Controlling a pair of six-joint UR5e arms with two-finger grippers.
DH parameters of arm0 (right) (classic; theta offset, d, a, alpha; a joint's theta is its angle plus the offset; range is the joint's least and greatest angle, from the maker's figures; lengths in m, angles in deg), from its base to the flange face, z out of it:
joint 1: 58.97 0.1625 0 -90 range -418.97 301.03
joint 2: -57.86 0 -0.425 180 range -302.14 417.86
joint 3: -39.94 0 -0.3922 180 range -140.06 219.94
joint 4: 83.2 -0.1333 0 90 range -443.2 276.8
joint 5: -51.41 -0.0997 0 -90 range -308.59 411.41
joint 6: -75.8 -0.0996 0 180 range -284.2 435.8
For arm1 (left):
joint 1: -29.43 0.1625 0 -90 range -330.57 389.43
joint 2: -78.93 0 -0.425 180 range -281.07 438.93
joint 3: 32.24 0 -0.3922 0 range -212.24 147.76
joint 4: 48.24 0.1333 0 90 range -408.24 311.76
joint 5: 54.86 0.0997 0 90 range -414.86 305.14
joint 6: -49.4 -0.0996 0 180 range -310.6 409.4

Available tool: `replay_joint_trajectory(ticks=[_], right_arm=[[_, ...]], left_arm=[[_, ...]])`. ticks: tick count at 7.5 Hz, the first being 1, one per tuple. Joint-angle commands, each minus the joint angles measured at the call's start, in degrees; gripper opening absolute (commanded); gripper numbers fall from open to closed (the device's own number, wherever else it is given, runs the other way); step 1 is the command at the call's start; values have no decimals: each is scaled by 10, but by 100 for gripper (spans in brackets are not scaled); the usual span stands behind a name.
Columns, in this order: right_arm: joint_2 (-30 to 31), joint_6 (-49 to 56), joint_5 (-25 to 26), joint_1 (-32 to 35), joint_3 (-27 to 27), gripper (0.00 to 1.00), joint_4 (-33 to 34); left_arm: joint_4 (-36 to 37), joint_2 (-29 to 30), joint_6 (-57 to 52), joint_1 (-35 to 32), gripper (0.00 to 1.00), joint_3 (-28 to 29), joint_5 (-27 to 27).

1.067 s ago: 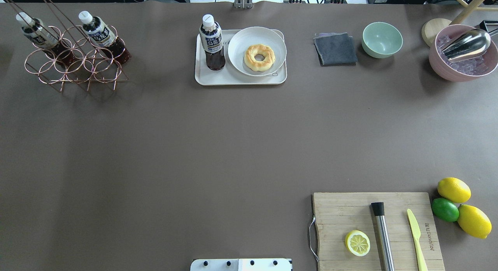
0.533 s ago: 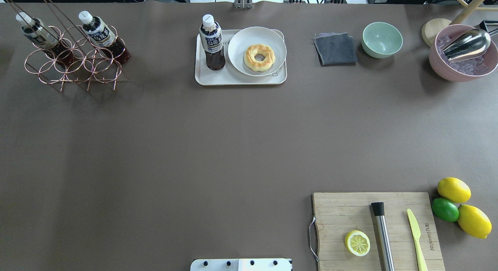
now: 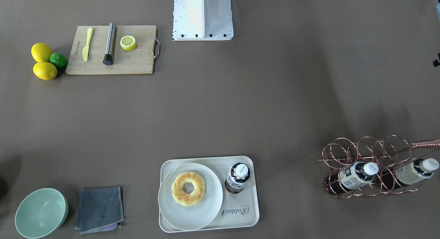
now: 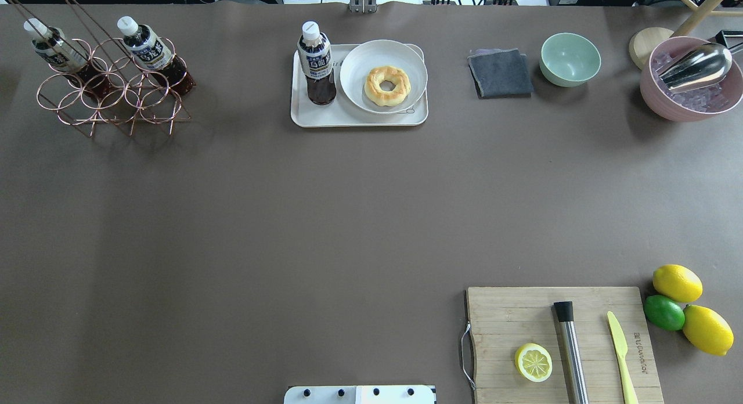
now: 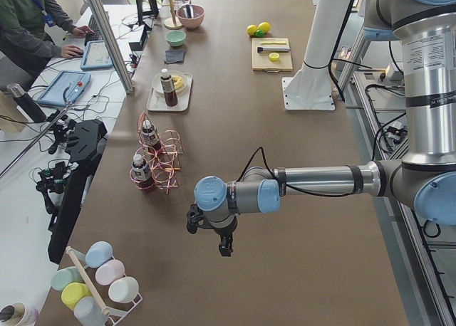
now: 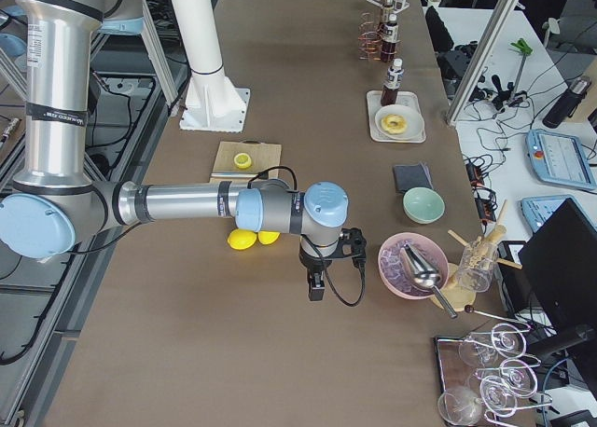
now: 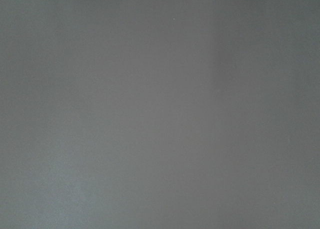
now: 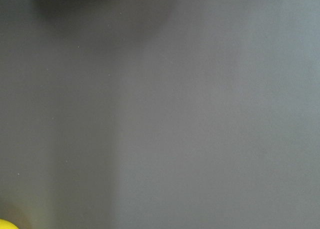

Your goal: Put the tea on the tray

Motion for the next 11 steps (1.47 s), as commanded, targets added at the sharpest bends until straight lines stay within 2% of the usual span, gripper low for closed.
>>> replay_joint_trajectory(ticks=[1, 7, 11], right_arm=[[0, 0, 0, 0, 1, 100, 0], [-3, -2, 4, 1, -1, 100, 0], [-25, -8, 2, 1, -6, 100, 1]], left_arm=[[0, 0, 0, 1, 98, 0, 1], [1, 10, 4, -7, 98, -9, 0], [0, 5, 3, -3, 98, -8, -1]])
